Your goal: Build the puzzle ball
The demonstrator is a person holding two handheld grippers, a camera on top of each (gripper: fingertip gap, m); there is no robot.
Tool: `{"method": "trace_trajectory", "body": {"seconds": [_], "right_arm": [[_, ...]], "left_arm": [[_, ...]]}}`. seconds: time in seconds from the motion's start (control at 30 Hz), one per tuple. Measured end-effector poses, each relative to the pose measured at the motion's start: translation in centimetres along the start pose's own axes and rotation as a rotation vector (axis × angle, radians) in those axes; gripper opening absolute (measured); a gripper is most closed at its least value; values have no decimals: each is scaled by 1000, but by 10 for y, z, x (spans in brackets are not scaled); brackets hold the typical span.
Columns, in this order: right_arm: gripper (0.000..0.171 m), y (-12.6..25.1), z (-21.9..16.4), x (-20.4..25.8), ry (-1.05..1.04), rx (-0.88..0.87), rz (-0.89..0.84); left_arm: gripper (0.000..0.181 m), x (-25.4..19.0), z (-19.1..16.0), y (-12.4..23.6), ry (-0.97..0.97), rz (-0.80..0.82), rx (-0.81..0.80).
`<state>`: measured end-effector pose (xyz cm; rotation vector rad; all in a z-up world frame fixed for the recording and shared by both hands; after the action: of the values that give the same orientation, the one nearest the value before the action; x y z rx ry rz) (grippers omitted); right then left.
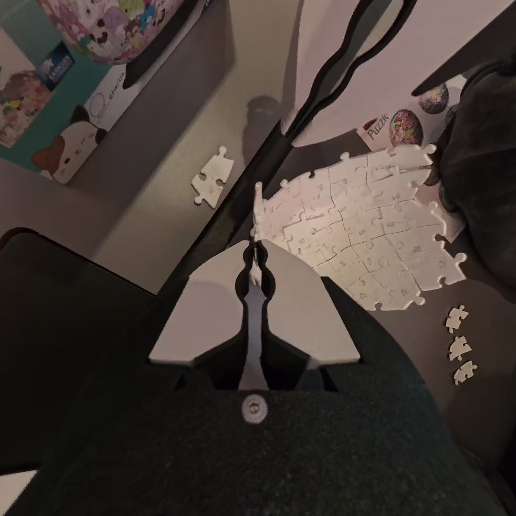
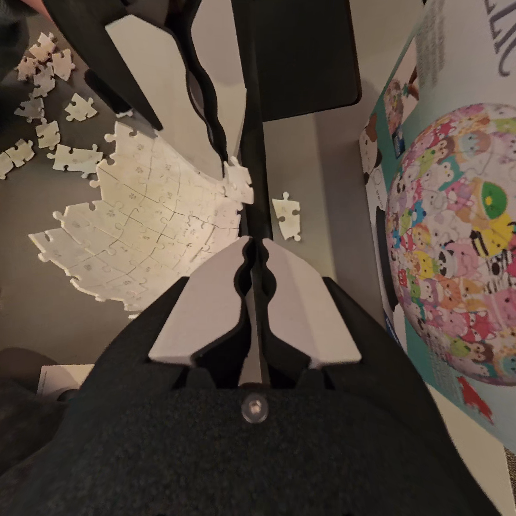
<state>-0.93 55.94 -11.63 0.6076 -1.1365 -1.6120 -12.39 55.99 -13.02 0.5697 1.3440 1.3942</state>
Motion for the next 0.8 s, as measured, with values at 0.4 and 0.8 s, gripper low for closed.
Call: {"method": "trace_trajectory", "body": {"seconds": [0.4, 0.8], "right_arm": [[39, 69, 30, 33, 41, -339, 2], [3, 81, 45, 120, 88, -383, 122]], "left_arm": [[2, -39, 12, 69, -68, -76, -265], [2, -120, -18, 93, -100, -108, -259]]}}
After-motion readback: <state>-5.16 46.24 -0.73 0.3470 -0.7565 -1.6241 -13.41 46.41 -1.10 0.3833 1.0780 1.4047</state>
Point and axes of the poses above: each gripper's, where its closed fingertips meet, y back along the fingers, z out of its top, x = y × z across the jaws, the point moved 5 cm from there along y, back along the fingers, and after that the axes turned 13 degrees about x, right-handed, at the moved point
